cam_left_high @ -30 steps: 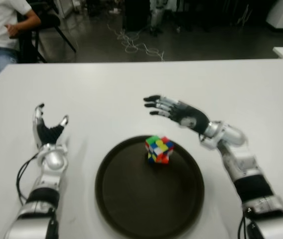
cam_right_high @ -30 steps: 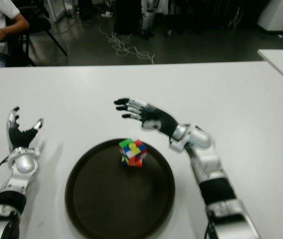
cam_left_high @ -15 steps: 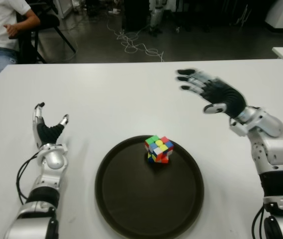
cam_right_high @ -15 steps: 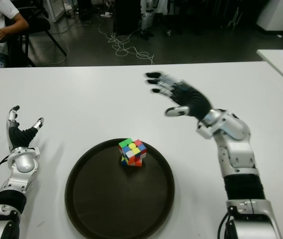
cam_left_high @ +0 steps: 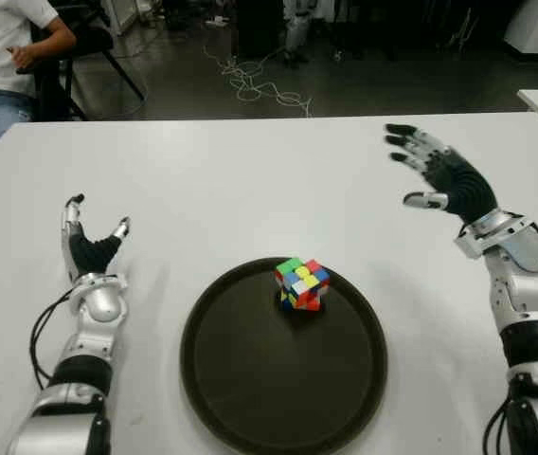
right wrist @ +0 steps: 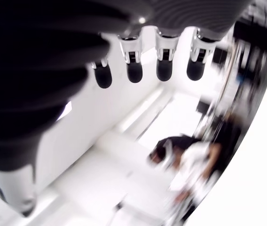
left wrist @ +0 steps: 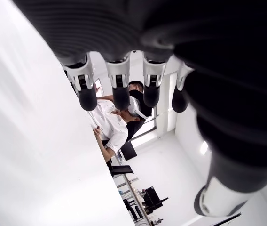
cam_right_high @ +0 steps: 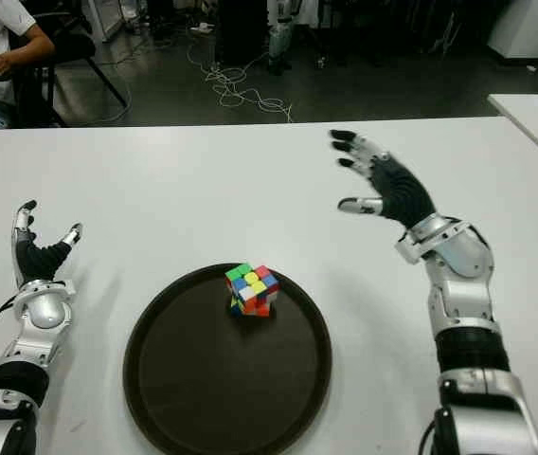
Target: Pick up the Rubik's Cube and put it in the plate
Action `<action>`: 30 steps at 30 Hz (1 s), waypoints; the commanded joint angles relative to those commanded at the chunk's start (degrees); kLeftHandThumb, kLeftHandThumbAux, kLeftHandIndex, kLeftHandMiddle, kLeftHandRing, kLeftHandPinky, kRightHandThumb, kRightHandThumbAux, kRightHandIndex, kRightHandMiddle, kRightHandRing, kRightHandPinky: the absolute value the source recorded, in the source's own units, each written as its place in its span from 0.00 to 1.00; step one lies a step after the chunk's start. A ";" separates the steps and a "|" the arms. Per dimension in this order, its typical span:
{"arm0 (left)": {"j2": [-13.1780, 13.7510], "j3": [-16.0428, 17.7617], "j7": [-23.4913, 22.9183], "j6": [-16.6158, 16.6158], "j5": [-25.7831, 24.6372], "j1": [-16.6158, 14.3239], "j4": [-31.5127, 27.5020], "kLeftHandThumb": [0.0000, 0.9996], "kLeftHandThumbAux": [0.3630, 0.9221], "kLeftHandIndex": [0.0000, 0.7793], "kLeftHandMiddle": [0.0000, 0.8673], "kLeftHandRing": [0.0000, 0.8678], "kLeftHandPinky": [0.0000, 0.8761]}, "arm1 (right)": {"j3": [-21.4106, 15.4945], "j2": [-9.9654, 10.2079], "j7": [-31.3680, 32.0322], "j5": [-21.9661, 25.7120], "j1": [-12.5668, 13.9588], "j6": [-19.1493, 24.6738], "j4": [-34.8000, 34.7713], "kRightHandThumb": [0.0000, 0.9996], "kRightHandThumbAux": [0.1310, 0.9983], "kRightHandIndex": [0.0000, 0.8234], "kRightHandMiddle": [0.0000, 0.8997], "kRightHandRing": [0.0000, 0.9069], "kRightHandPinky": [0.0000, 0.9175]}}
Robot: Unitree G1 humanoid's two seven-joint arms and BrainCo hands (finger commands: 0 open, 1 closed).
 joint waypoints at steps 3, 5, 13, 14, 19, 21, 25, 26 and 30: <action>0.14 -0.15 -0.28 -0.48 0.07 0.09 0.07 0.00 0.62 0.08 0.09 0.08 0.07 | 0.38 0.34 -5.93 -3.19 -0.24 -3.30 3.77 0.00 0.61 0.00 0.00 0.00 0.00; 0.25 -0.12 -0.47 -0.63 0.00 0.04 0.16 0.00 0.61 0.08 0.08 0.07 0.07 | 0.69 0.41 -7.83 -4.25 -0.64 -4.81 5.42 0.00 0.63 0.00 0.00 0.00 0.00; 0.62 -0.21 -1.36 -1.63 -0.05 0.39 0.36 0.00 0.56 0.06 0.06 0.06 0.07 | 1.20 2.48 -22.62 -9.65 1.41 -10.23 11.52 0.00 0.69 0.00 0.00 0.00 0.00; 0.67 -0.20 -1.38 -1.71 -0.03 0.43 0.34 0.00 0.56 0.06 0.06 0.05 0.06 | 1.28 2.36 -23.43 -9.95 1.39 -10.46 12.15 0.00 0.70 0.00 0.00 0.00 0.00; 0.95 -0.29 -1.38 -1.69 0.26 0.70 -0.16 0.00 0.56 0.06 0.05 0.04 0.05 | 2.12 1.21 -28.69 -12.85 3.76 -12.34 13.04 0.00 0.71 0.00 0.00 0.00 0.00; 1.01 -0.32 -1.36 -1.68 0.38 0.76 -0.17 0.00 0.57 0.06 0.05 0.03 0.04 | 2.54 0.98 -30.29 -13.95 4.36 -12.65 12.94 0.00 0.71 0.00 0.00 0.00 0.00; 0.96 -0.29 -1.57 -1.62 0.45 1.24 -0.77 0.00 0.58 0.06 0.04 0.03 0.04 | 3.73 2.30 -36.48 -17.17 6.75 -12.82 11.70 0.00 0.74 0.00 0.00 0.00 0.00; 0.92 -0.30 -1.61 -1.55 0.45 1.38 -0.99 0.00 0.58 0.06 0.04 0.03 0.04 | 3.96 2.88 -38.06 -17.77 7.20 -12.67 11.34 0.00 0.75 0.00 0.00 0.00 0.00; 0.92 -0.22 -1.69 -1.38 0.47 1.95 -1.85 0.00 0.60 0.05 0.05 0.03 0.04 | 4.37 4.38 -41.48 -18.25 7.62 -11.76 10.60 0.00 0.77 0.00 0.00 0.00 0.00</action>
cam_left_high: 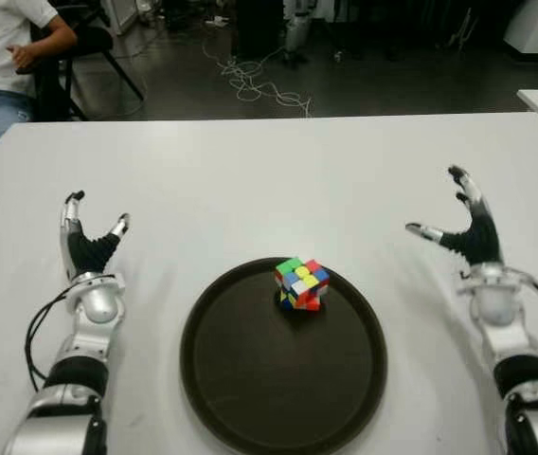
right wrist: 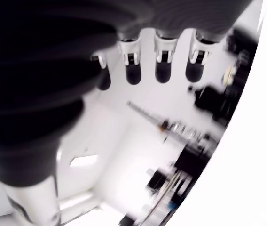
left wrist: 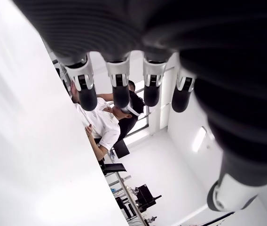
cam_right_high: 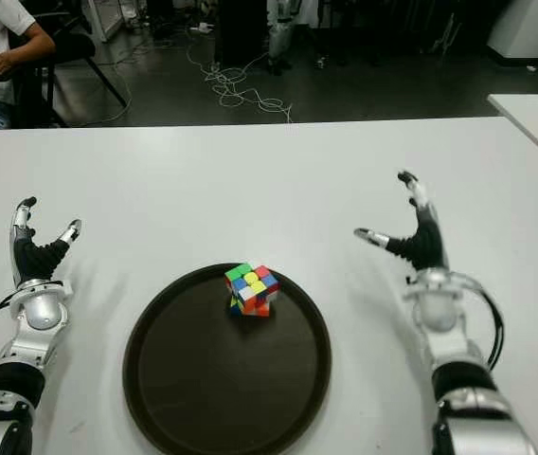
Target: Pick up the Rubik's Cube and put it in the plate
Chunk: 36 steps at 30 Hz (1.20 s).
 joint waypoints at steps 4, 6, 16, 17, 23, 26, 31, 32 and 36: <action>0.01 0.10 -0.15 -0.08 -0.07 0.41 -0.55 0.00 0.62 0.06 0.06 0.04 0.05 | -0.26 1.11 -0.75 1.20 0.19 0.33 -0.30 0.00 0.77 0.00 0.00 0.00 0.00; -0.02 0.13 -0.49 -0.30 -0.19 0.77 -1.03 0.00 0.60 0.06 0.05 0.04 0.05 | -0.48 1.57 -0.48 1.91 0.22 0.27 -0.56 0.00 0.78 0.00 0.00 0.00 0.00; 0.09 0.99 -4.86 -1.83 -2.03 5.05 -6.28 0.00 0.45 0.02 0.01 0.02 0.10 | -0.49 2.41 -1.40 1.83 3.24 -0.13 -5.58 0.00 0.80 0.00 0.00 0.00 0.00; 0.02 1.20 -5.17 -1.76 -2.29 5.38 -6.77 0.00 0.45 0.02 0.01 0.02 0.10 | -0.52 2.16 -1.67 1.54 4.02 -0.27 -6.57 0.00 0.80 0.00 0.00 0.00 0.00; -0.48 2.04 -6.34 -0.92 -3.22 6.30 -8.33 0.00 0.47 0.02 0.00 0.01 0.10 | -0.62 1.84 -2.06 1.25 5.91 0.26 -9.26 0.00 0.81 0.00 0.00 0.00 0.00; -0.64 2.28 -7.01 -0.39 -3.52 7.11 -9.29 0.00 0.45 0.02 0.00 0.00 0.08 | -0.81 2.11 -1.85 1.77 6.04 0.56 -9.37 0.00 0.80 0.00 0.00 0.00 0.00; -0.75 2.46 -7.87 0.13 -3.49 8.31 -10.94 0.00 0.48 0.02 0.00 0.00 0.08 | -1.09 2.42 -1.09 2.87 6.02 0.92 -9.15 0.00 0.80 0.00 0.00 0.00 0.00; -0.79 2.41 -8.03 0.21 -3.41 8.64 -11.43 0.00 0.49 0.02 0.00 0.00 0.08 | -1.12 2.46 -1.33 2.82 5.87 0.96 -8.94 0.00 0.80 0.00 0.00 0.00 0.00; -0.82 2.31 -8.74 0.45 -3.28 9.53 -12.71 0.00 0.55 0.01 0.00 0.01 0.09 | -0.97 2.42 -2.72 1.89 5.52 0.81 -8.29 0.00 0.79 0.00 0.00 0.00 0.00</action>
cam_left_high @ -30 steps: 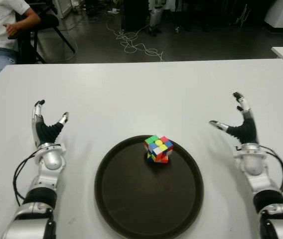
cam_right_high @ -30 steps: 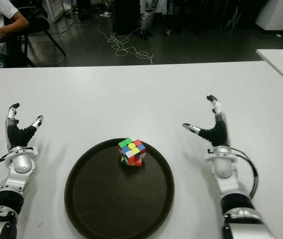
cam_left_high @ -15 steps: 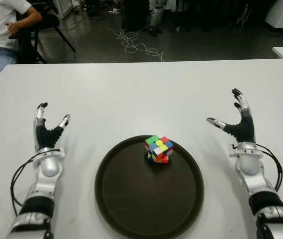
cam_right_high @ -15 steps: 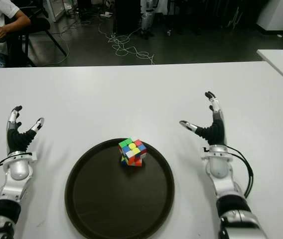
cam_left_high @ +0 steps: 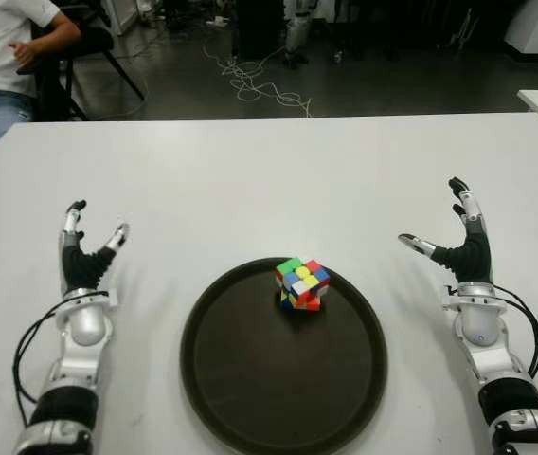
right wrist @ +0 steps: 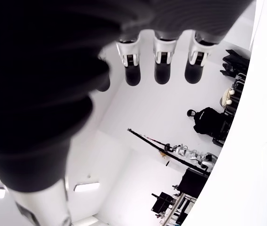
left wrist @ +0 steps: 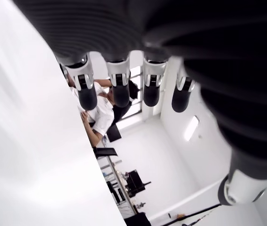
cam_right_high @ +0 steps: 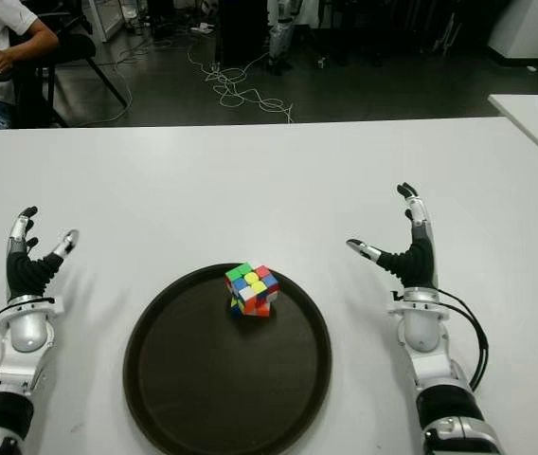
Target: Pick up the Rubik's Cube and put it in the plate
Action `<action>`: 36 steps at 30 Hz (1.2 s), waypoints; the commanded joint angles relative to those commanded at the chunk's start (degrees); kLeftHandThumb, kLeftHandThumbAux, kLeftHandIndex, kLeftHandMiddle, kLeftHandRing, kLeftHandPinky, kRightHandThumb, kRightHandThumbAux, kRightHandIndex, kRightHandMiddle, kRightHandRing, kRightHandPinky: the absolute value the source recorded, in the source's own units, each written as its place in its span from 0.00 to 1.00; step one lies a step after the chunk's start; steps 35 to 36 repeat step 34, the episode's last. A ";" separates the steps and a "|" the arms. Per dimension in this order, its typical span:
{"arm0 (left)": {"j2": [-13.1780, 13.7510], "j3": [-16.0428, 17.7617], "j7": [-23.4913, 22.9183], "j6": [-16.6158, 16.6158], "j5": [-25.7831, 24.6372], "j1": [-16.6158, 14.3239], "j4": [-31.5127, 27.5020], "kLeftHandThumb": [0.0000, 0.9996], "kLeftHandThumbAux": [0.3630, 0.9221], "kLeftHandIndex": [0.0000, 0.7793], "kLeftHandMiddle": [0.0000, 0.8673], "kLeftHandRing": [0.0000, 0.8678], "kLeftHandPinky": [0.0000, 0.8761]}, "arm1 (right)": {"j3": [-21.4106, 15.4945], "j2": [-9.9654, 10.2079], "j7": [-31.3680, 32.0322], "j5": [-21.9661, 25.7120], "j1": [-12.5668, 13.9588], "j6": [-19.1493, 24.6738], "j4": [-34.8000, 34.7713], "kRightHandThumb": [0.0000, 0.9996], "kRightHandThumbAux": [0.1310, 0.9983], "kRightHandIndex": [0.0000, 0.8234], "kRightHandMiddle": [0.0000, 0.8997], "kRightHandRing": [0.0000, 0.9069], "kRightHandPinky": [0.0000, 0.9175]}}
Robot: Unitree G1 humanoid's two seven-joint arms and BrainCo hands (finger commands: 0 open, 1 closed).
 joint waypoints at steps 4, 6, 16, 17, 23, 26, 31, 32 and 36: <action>0.19 0.21 -0.93 0.14 -0.31 0.33 -0.31 0.00 0.57 0.01 0.00 0.01 0.11 | 0.27 -0.17 -1.30 -1.00 -0.25 -0.41 0.49 0.00 0.79 0.00 0.00 0.00 0.00; 0.36 0.42 -1.27 -0.04 -0.51 0.05 0.50 0.00 0.58 0.01 0.00 0.02 0.11 | 0.41 -0.19 -1.84 -1.38 -0.41 -0.68 0.75 0.00 0.79 0.00 0.00 0.00 0.00; 0.15 0.99 -1.14 -0.21 -0.78 -0.32 0.95 0.00 0.64 0.01 0.00 0.03 0.10 | 0.99 -0.17 -3.46 -2.51 -1.09 -0.35 1.61 0.00 0.80 0.00 0.00 0.00 0.00; 0.11 0.95 -1.17 -0.08 -0.73 -0.09 0.41 0.00 0.64 0.01 0.00 0.02 0.09 | 0.97 -0.13 -3.47 -2.44 -1.17 -0.36 1.72 0.00 0.80 0.00 0.00 0.00 0.00; 0.13 1.05 -1.71 -0.01 -1.07 -0.22 0.53 0.00 0.60 0.00 0.00 0.00 0.05 | 1.06 -0.02 -4.41 -2.82 -1.80 -0.53 2.53 0.00 0.82 0.00 0.00 0.00 0.00; 0.23 0.99 -1.95 -0.13 -1.09 -0.15 0.26 0.00 0.60 0.00 0.00 0.00 0.06 | 0.81 0.33 -3.12 -1.51 -1.86 -0.64 2.37 0.00 0.83 0.00 0.00 0.00 0.00; 0.20 1.03 -2.08 -0.23 -1.12 -0.13 0.13 0.00 0.61 0.00 0.00 0.01 0.08 | 0.66 0.51 -2.17 -0.69 -1.89 -0.38 2.21 0.00 0.84 0.00 0.00 0.00 0.00; 0.16 1.02 -2.02 -0.25 -1.06 -0.13 0.17 0.00 0.62 0.00 0.00 0.01 0.08 | 0.66 0.50 -2.02 -0.61 -1.90 -0.37 2.26 0.00 0.84 0.00 0.00 0.00 0.00; 0.05 1.04 -1.97 -0.16 -1.05 -0.07 0.14 0.00 0.63 0.00 0.00 0.01 0.08 | 0.66 0.43 -1.74 -0.50 -1.99 -0.26 2.40 0.00 0.84 0.00 0.00 0.00 0.00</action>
